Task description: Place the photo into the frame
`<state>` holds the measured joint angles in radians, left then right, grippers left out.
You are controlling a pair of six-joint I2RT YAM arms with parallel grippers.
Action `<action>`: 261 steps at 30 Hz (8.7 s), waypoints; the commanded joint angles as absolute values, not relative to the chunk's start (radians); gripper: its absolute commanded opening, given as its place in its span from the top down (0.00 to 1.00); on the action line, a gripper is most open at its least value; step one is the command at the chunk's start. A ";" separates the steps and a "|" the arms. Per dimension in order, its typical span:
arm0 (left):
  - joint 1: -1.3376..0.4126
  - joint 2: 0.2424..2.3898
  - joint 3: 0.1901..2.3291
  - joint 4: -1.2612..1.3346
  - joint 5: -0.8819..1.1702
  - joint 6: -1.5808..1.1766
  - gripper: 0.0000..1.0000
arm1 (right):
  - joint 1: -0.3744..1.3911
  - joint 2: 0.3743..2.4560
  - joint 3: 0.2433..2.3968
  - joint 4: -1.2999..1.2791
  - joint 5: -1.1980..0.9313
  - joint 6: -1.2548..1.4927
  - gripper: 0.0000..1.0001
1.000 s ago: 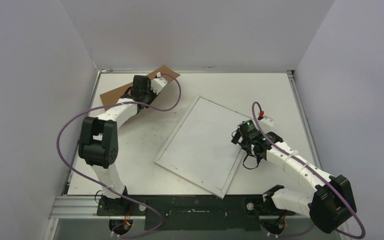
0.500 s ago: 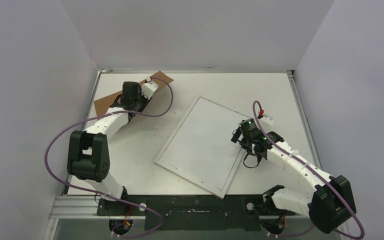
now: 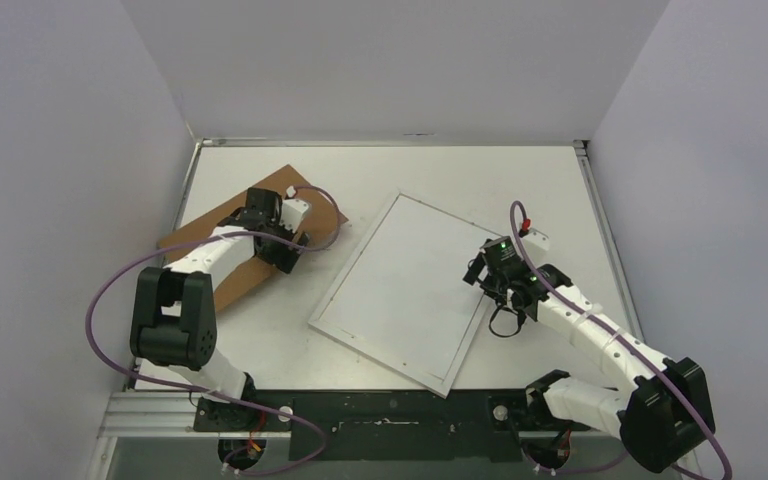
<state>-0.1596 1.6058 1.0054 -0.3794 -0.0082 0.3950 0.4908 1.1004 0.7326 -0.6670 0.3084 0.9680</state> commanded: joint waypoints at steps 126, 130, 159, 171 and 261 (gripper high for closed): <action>-0.375 1.603 1.106 -0.735 0.393 0.128 0.61 | 0.408 1.155 0.578 -0.563 0.155 0.994 0.29; -0.359 1.600 1.131 -0.757 0.404 0.134 0.60 | 0.409 1.177 0.569 -0.549 0.152 0.991 0.29; -0.351 1.618 1.256 -0.815 0.427 0.154 0.60 | 0.407 1.278 0.552 -0.560 0.170 0.997 0.42; -0.347 1.627 1.235 -0.808 0.411 0.159 0.60 | 0.407 1.217 0.701 -0.593 0.157 0.930 0.49; -0.285 1.629 1.225 -0.822 0.380 0.156 0.62 | 0.603 0.921 0.523 -0.564 -0.052 1.011 0.42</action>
<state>-0.2928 1.6478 1.2049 -0.8177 0.3710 0.1432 0.4969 0.9661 0.5480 -0.5003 -0.0456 0.9291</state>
